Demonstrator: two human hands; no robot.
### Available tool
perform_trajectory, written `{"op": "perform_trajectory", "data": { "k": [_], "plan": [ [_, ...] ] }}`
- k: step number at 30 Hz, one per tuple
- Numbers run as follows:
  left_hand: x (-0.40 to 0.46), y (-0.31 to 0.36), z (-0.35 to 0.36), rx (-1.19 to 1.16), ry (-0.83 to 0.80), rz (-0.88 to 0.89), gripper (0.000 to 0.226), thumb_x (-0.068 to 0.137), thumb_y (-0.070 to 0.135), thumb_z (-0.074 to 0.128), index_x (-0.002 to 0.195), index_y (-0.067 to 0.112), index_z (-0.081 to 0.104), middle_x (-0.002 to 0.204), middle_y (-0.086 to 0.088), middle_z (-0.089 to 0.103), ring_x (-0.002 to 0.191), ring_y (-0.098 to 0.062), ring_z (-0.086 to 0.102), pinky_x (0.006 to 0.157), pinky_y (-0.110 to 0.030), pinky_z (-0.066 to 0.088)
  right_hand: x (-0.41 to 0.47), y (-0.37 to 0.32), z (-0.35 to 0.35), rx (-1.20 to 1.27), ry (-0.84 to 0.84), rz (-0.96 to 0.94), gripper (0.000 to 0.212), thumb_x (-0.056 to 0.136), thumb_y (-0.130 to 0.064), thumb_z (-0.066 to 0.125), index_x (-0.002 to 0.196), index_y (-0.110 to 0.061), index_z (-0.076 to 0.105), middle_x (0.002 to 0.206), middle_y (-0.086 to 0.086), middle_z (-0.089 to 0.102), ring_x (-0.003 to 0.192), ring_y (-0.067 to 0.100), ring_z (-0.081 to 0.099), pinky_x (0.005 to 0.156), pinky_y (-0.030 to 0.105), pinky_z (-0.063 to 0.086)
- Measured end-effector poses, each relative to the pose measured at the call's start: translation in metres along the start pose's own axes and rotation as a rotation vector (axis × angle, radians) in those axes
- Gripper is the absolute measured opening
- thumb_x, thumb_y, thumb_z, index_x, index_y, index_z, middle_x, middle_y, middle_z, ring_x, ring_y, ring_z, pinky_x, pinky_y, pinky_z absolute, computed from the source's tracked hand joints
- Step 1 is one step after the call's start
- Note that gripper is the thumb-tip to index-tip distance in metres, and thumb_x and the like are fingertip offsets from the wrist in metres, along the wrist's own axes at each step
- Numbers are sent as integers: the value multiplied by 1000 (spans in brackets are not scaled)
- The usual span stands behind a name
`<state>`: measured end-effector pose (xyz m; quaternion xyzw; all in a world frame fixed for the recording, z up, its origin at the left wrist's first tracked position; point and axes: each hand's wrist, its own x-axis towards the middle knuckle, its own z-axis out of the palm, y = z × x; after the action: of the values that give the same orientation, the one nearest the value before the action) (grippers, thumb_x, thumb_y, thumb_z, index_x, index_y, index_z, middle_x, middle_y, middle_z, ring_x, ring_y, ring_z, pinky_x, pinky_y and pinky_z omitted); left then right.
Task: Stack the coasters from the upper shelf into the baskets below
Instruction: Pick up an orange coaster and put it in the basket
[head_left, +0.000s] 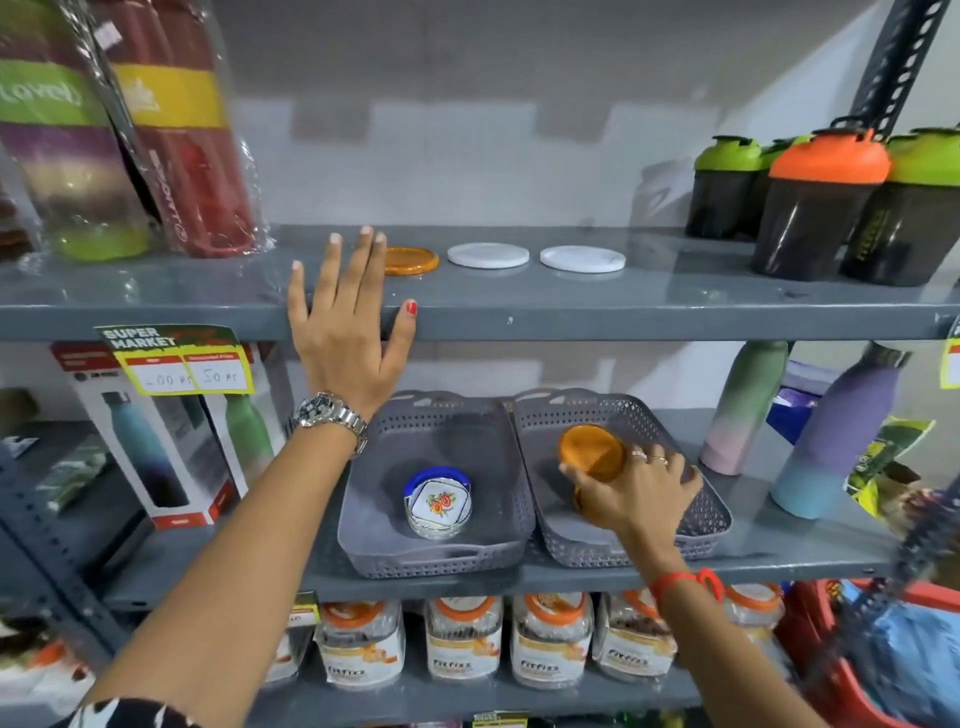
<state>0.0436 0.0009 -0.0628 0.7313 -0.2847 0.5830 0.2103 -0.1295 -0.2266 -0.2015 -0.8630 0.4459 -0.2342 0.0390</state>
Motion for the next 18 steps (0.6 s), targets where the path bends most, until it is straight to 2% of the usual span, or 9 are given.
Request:
{"op": "perform_trajectory", "data": {
  "k": [3, 7, 15, 18],
  "plan": [
    [-1, -5, 1, 0, -7, 49, 56, 97, 44, 28, 142, 12, 40, 147, -2, 40, 137, -23, 33, 113, -43, 14, 21, 16, 19, -73, -137, 87, 93, 61, -86, 46, 114, -13, 67, 127, 13, 60, 128, 33, 41, 109, 58, 24],
    [-2, -5, 4, 20, 22, 46, 57, 97, 45, 26, 142, 13, 40, 146, -2, 41, 136, -22, 35, 113, -42, 16, 38, 19, 39, -130, -285, 137, 72, 71, -74, 54, 110, -15, 69, 135, 14, 55, 134, 35, 32, 112, 62, 14],
    [-3, -6, 7, 25, 52, 58, 56, 97, 44, 26, 143, 14, 38, 147, -1, 40, 137, -22, 33, 112, -41, 15, 37, 12, 63, -277, -413, 155, 50, 86, -56, 45, 115, -23, 68, 137, 7, 51, 131, 30, 32, 111, 65, 14],
    [-3, -6, 7, 24, 57, 50, 56, 97, 45, 25, 143, 15, 38, 147, 0, 40, 138, -21, 32, 112, -41, 15, 36, 11, 63, -263, -461, 146, 56, 88, -59, 39, 121, -20, 63, 141, 10, 45, 134, 30, 29, 110, 65, 13]
  ]
}}
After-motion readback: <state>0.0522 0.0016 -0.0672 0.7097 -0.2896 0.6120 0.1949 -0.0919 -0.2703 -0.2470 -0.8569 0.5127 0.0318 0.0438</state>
